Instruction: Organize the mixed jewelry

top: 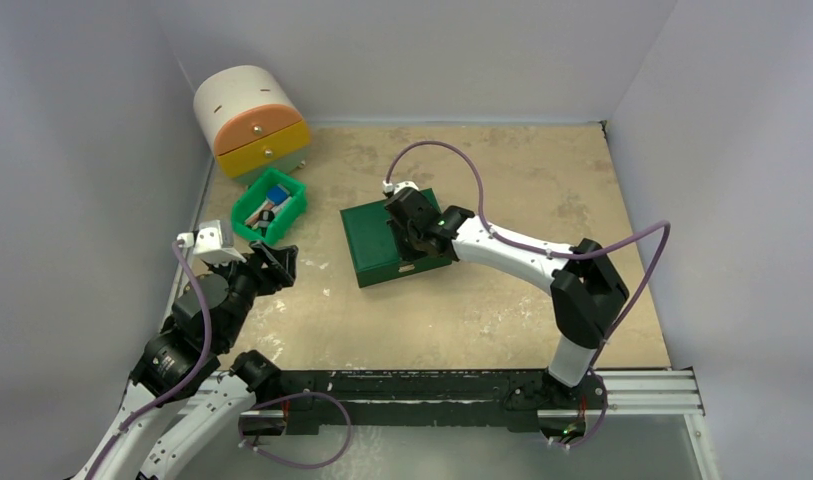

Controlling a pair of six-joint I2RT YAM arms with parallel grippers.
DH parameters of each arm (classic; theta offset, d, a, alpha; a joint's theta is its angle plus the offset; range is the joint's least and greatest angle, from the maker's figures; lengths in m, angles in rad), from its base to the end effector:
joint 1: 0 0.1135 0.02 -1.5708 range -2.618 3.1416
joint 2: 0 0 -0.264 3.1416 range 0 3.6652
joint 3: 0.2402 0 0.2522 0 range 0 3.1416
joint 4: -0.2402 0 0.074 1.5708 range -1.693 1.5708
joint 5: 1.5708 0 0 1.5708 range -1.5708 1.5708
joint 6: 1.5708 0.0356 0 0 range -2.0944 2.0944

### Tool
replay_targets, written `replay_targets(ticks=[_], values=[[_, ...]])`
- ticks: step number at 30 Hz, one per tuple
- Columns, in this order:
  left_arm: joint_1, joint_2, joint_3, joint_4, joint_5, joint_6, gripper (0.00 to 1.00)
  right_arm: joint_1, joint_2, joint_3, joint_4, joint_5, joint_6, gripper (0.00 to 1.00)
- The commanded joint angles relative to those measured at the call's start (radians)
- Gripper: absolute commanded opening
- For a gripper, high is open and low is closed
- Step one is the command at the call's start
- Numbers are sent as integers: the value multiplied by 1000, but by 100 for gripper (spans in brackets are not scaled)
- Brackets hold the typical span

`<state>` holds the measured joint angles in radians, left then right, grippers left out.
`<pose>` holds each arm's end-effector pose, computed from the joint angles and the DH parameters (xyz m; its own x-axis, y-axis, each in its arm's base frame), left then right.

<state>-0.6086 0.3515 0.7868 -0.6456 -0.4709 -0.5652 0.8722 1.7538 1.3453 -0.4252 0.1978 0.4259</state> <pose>0.0686 -0.0281 0.3400 -0.2225 -0.4267 -0.8766 0.0311 0.8956 -0.4438 0.2561 0.2940 0.2502 -0.7088 -0.2140 -0.6722 -0.4096 0.9006 0.1452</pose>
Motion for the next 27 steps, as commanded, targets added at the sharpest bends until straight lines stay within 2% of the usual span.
replay_targets(ticks=[1,10,15,20,25,27], values=[[6,6,-7,47,8,-6,68,1,-30,13,-103,47,-3,0],[6,7,-8,49,9,-7,68,-46,-149,99,-109,139,-79,8],[6,17,-9,50,17,-6,68,-191,-243,29,-25,78,-131,11],[7,36,-3,46,-8,-12,68,-351,-330,-87,74,26,-156,24],[8,134,26,26,-92,-22,71,-508,-412,-190,104,-35,-132,43],[7,194,35,41,-113,-14,71,-545,-447,-234,103,-46,-127,47]])
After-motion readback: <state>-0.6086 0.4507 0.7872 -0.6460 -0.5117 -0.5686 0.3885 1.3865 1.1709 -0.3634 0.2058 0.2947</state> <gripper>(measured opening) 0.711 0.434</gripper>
